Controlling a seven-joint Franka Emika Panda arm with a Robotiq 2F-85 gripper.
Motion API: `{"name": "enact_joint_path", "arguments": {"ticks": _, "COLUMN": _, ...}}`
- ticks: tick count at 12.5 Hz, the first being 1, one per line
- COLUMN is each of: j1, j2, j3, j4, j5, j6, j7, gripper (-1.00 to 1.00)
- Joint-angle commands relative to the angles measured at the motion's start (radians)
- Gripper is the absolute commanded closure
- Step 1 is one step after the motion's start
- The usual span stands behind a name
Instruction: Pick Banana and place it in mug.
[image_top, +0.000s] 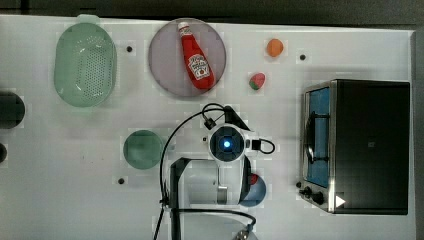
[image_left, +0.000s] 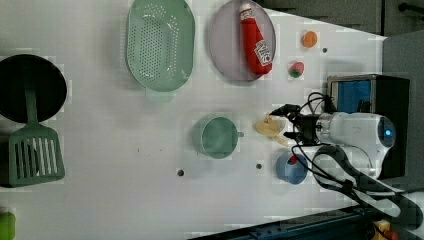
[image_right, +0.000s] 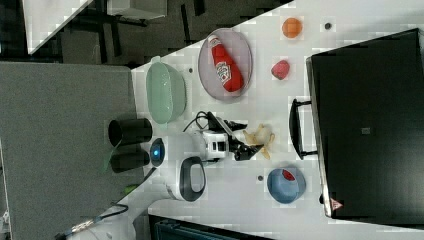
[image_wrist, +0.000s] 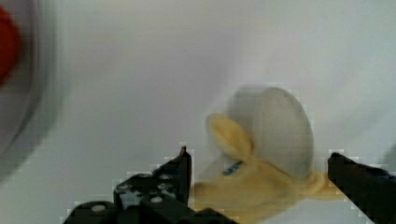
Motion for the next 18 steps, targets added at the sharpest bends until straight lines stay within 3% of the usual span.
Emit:
{"name": "enact_joint_path", "arguments": {"ticks": 1, "j1": 0.000, "j2": 0.013, "j3": 0.006, "j4": -0.013, "j5": -0.003, "j6": 0.001, "j7": -0.008, "gripper": -0.66}}
{"name": "enact_joint_path", "arguments": {"ticks": 6, "j1": -0.002, "j2": 0.013, "j3": 0.007, "j4": -0.012, "j5": -0.003, "j6": 0.014, "j7": -0.008, "gripper": 0.50}}
{"name": "enact_joint_path", "arguments": {"ticks": 9, "j1": -0.002, "j2": -0.017, "j3": 0.007, "j4": -0.010, "j5": -0.003, "j6": 0.014, "j7": -0.008, "gripper": 0.53}}
{"name": "enact_joint_path", "arguments": {"ticks": 13, "j1": -0.001, "j2": -0.214, "j3": 0.009, "j4": 0.001, "j5": -0.003, "j6": -0.051, "j7": -0.008, "gripper": 0.53}}
{"name": "enact_joint_path", "arguments": {"ticks": 18, "j1": 0.005, "j2": -0.537, "j3": 0.038, "j4": 0.118, "j5": -0.003, "j6": -0.600, "j7": -0.008, "gripper": 0.53}}
